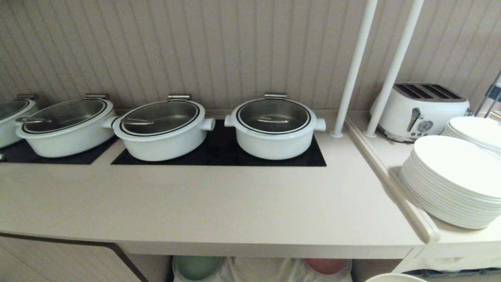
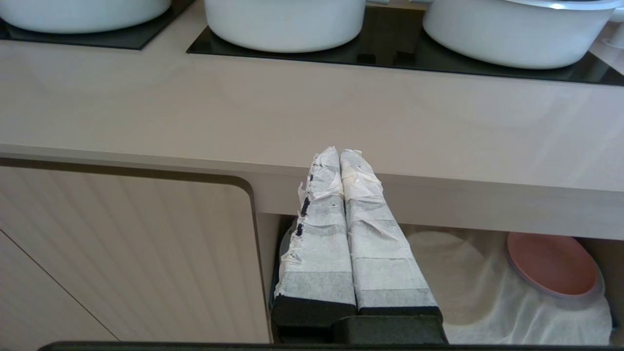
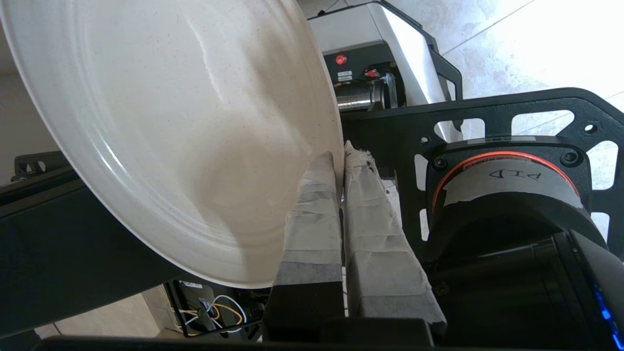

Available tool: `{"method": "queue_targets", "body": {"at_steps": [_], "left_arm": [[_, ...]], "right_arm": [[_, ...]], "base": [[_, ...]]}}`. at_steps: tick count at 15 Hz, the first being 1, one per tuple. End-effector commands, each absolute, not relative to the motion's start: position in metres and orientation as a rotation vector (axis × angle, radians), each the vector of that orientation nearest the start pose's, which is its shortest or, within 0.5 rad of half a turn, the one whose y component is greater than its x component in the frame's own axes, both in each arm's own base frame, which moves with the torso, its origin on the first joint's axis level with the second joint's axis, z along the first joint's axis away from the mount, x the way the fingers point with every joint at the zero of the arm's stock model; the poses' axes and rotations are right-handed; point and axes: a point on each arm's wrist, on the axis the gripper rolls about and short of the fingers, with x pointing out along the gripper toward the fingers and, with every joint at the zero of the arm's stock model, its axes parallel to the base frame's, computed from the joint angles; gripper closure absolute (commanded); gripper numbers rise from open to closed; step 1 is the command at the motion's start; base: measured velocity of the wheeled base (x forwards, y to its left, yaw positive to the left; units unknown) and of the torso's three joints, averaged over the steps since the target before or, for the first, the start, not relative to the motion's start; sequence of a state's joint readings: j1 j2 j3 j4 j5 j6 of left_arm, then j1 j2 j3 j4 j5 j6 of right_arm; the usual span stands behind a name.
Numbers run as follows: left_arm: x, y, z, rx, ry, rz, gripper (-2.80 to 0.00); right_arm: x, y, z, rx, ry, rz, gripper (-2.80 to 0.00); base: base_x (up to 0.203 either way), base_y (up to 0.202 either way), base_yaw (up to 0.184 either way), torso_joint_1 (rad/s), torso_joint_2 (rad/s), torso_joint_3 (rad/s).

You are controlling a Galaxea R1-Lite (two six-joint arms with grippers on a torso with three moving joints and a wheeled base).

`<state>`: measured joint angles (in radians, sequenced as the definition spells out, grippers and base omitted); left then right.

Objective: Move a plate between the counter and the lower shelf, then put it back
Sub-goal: Put the plate in the cupboard

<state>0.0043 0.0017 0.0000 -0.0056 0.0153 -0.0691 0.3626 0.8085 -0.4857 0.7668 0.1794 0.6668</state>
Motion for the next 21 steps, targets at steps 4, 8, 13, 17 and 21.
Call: {"method": "queue_targets", "body": {"at_steps": [4,8,13,17,21], "left_arm": [[-0.0227,0.0002,0.0761,-0.070,-0.005,0.020,0.00],[-0.0227,0.0002,0.0761,-0.070,-0.005,0.020,0.00],[-0.0227,0.0002,0.0761,-0.071,-0.005,0.020,0.00],[-0.0227,0.0002,0.0761,-0.071,-0.005,0.020,0.00],[-0.0227,0.0002,0.0761,-0.071,-0.005,0.020,0.00]], "right_arm": [[0.0273,0.0148,0.1421,0.484,1.218,0.100,0.00],[0.0282,0.0151,0.1417,0.484,1.223,0.097,0.00],[0.0293,0.0156,0.1416,0.483,1.230,0.095,0.00],[0.0292,0.0155,0.1412,0.483,1.231,0.095,0.00],[0.0292,0.0155,0.1412,0.482,1.231,0.095,0.00]], "base": [[0.000,0.000,0.000,0.000,0.00,0.000],[0.000,0.000,0.000,-0.086,0.18,0.094],[0.000,0.000,0.000,-0.135,0.30,0.147],[0.000,0.000,0.000,-0.141,0.30,0.161],[0.000,0.000,0.000,-0.146,0.32,0.159]]}}
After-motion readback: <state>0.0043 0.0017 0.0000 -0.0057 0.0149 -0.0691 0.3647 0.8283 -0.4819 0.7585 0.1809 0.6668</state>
